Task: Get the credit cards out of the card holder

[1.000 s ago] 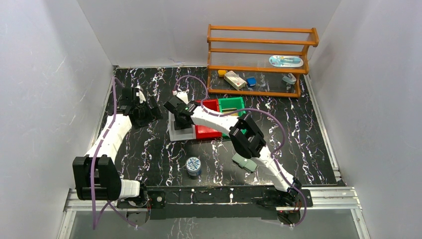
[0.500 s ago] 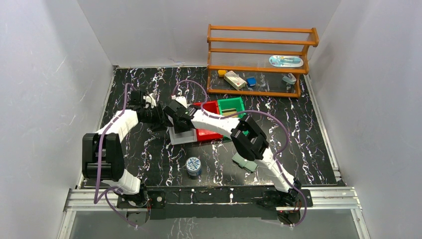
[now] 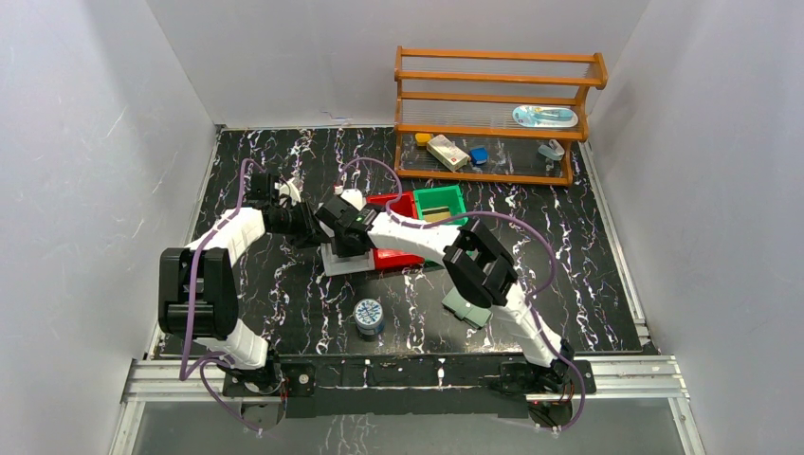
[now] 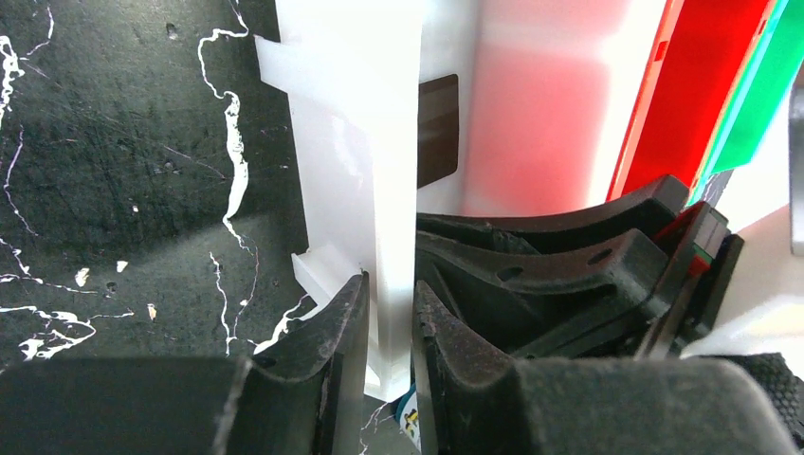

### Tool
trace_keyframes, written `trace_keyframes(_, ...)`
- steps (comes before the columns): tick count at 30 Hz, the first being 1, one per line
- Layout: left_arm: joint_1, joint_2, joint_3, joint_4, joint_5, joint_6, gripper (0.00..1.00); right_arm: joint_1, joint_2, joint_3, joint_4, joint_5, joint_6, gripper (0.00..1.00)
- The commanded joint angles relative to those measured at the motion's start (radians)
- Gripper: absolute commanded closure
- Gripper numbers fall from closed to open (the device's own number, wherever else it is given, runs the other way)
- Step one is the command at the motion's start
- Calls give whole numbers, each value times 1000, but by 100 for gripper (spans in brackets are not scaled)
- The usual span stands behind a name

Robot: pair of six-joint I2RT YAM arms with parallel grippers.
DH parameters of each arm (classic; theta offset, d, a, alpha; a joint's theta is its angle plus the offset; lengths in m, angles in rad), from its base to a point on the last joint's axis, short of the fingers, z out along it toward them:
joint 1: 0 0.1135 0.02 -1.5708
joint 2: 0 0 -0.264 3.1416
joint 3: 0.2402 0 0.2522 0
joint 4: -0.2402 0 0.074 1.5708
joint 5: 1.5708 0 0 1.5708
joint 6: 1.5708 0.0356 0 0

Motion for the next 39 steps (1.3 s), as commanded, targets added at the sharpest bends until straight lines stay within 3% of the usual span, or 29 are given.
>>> trace_keyframes(1,7,10,4,-47,7,18,84,2,58,81,-14,80,2,76)
trace_keyframes(11,7,8,5,-62,30,53,86,-26,135,203,-10,124,-4,76)
trace_keyframes(17,7,6,16,-67,14,44,85,-27,52,210,0,69,-55,73)
trace_keyframes(23,7,-5,47,-68,-2,18,68,-26,-112,168,-1,-34,-101,64)
trace_keyframes(26,6,-27,60,-72,-27,5,62,-25,-213,55,-7,-47,-91,55)
trace_keyframes(29,6,-62,67,-83,-58,-3,44,-25,-339,-119,-18,-44,-64,46)
trace_keyframes(32,7,-124,70,-103,-127,-11,37,-23,-483,-300,-19,-58,-23,40)
trace_keyframes(39,7,-333,60,-172,-303,-54,12,0,-757,-697,-25,-227,131,30)
